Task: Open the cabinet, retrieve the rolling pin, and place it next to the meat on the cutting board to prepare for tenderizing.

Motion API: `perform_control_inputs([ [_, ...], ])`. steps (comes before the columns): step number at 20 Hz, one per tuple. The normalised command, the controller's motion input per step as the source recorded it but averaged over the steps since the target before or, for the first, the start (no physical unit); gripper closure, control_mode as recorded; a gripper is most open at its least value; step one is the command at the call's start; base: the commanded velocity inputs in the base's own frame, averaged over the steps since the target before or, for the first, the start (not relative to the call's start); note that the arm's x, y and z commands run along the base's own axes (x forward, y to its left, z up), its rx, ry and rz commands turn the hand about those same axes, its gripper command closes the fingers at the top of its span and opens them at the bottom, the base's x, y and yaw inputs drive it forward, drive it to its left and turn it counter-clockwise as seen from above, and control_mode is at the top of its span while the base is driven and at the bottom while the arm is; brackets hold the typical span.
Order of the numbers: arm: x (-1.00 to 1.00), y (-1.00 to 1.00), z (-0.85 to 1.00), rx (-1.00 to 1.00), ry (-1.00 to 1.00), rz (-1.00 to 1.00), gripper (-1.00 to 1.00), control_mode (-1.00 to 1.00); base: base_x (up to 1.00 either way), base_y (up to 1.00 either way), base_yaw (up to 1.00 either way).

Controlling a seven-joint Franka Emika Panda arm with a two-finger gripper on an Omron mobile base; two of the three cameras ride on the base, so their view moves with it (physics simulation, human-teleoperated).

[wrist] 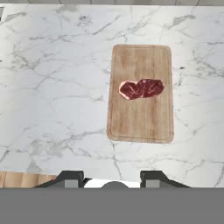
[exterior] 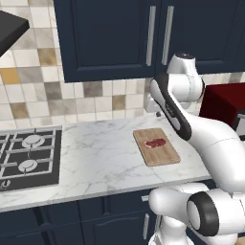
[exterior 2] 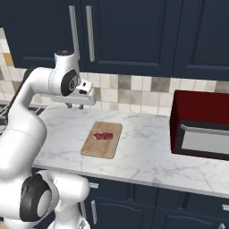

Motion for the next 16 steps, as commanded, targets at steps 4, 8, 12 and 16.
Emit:
perform_control_inputs([
  [4,0.0,-0.1,0.01,0.02,-0.06,0.0,-1.0,-1.0,0.0,0.0,0.0],
  [8,-0.07,-0.25,0.07,0.07,-0.38,0.0,-1.0,-1.0,0.0,0.0,0.0],
  [12,-0.11,-0.04,0.32,0.02,-0.45,0.0,-1.0,-1.0,0.0,0.0,0.0],
  [16,0.0,0.05,0.49,0.0,-0.38,0.0,-1.0,-1.0,0.0,0.0,0.0],
])
